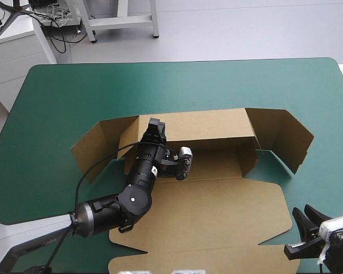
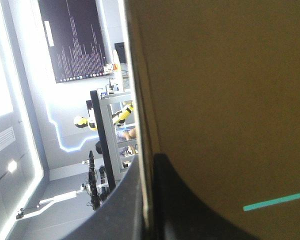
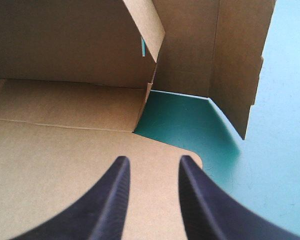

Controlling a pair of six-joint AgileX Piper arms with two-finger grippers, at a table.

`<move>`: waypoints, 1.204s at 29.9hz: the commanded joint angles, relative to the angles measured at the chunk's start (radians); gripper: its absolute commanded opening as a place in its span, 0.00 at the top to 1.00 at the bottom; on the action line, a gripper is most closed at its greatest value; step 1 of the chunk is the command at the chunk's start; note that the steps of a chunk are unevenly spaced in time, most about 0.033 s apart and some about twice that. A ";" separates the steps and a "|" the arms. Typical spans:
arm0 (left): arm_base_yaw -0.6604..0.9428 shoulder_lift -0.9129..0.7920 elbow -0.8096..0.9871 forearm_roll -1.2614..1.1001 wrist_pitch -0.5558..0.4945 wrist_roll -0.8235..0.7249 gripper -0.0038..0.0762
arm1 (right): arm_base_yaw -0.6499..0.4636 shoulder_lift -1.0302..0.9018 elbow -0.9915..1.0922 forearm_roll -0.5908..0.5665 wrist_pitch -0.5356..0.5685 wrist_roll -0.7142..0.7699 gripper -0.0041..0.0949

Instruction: Fold the box

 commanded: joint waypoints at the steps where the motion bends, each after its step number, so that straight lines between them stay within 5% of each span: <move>1: -0.006 -0.014 -0.025 0.100 0.038 -0.001 0.96 | -0.006 0.023 -0.028 -0.013 -0.067 0.011 0.41; 13: -0.006 -0.014 -0.025 0.100 0.096 -0.005 0.96 | -0.006 0.405 -0.261 -0.165 -0.114 0.305 0.40; 27: -0.006 -0.014 -0.025 0.100 0.137 -0.105 0.96 | -0.030 1.038 -0.820 -0.147 -0.019 0.184 0.37; 36: -0.006 -0.014 -0.025 0.100 0.153 -0.134 0.96 | -0.305 1.365 -1.218 0.270 0.226 -0.182 0.37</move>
